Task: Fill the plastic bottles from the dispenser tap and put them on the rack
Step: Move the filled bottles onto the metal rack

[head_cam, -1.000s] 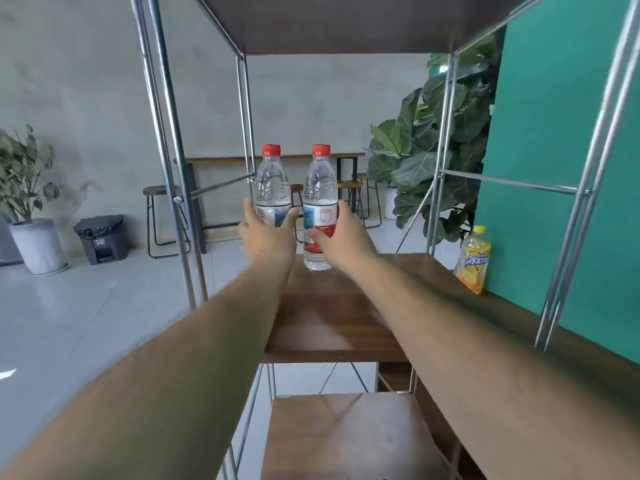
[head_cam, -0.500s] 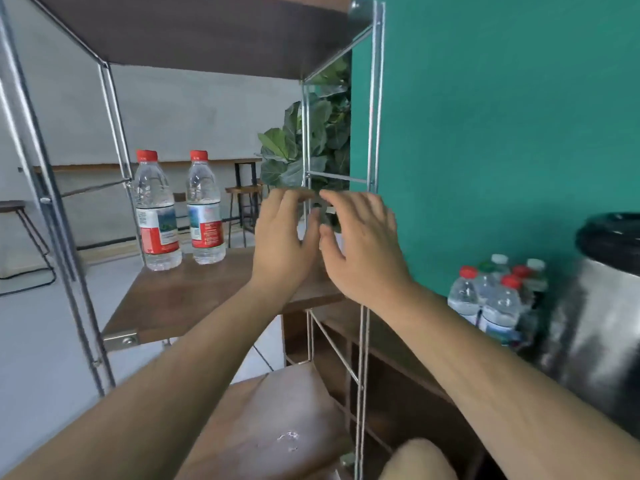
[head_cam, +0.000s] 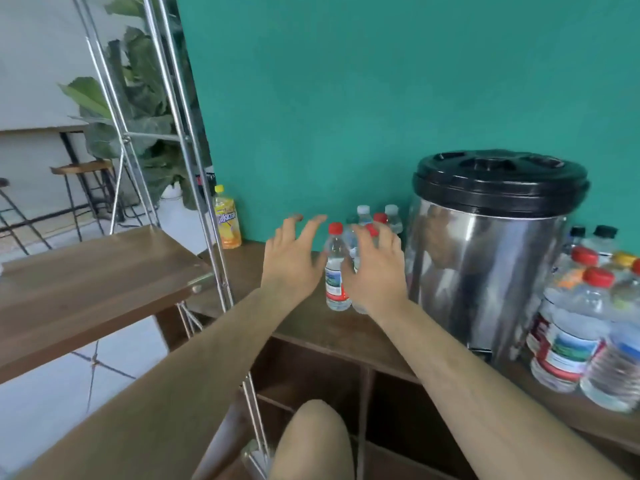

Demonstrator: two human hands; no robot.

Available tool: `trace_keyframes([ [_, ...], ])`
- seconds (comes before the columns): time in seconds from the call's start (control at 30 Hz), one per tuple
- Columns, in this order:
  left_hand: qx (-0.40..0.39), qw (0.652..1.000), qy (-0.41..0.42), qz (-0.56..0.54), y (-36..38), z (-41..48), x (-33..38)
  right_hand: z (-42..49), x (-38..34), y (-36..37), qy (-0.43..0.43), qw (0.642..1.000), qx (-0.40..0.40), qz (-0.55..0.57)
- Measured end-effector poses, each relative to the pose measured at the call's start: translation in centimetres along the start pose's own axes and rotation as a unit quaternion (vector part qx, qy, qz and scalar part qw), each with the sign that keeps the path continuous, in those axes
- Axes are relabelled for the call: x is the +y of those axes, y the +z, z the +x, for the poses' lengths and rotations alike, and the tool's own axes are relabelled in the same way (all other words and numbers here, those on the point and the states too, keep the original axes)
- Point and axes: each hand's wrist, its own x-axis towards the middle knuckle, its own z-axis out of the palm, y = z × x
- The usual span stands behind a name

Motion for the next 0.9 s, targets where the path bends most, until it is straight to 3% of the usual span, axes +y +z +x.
trace_keyframes([
  [0.2, -0.101, 0.994, -0.028, -0.005, 8.3, 3.3, -1.1, 2.8, 3.1, 4.8, 0.067, 0.996, -0.054, -0.032],
  [0.37, -0.134, 0.988, -0.023, -0.074, 12.6, 5.4, -2.1, 4.8, 5.1, 7.7, 0.107, 0.990, -0.090, 0.008],
  [0.43, -0.123, 0.982, -0.021, -0.139, 14.0, 5.5, -2.6, 5.0, 5.6, 8.8, 0.121, 0.989, -0.074, 0.046],
  [0.53, -0.064, 0.963, -0.033, -0.260, 15.7, 4.7, -2.7, 4.6, 6.0, 10.6, 0.128, 0.985, 0.014, 0.117],
  [0.63, -0.038, 0.959, -0.031, -0.280, 16.8, 4.4, -2.6, 4.5, 6.4, 12.0, 0.171, 0.962, 0.074, 0.197],
  [0.9, -0.058, 0.953, -0.034, -0.296, 18.6, 2.9, -3.9, 4.5, 8.0, 14.1, 0.236, 0.946, 0.029, 0.219],
])
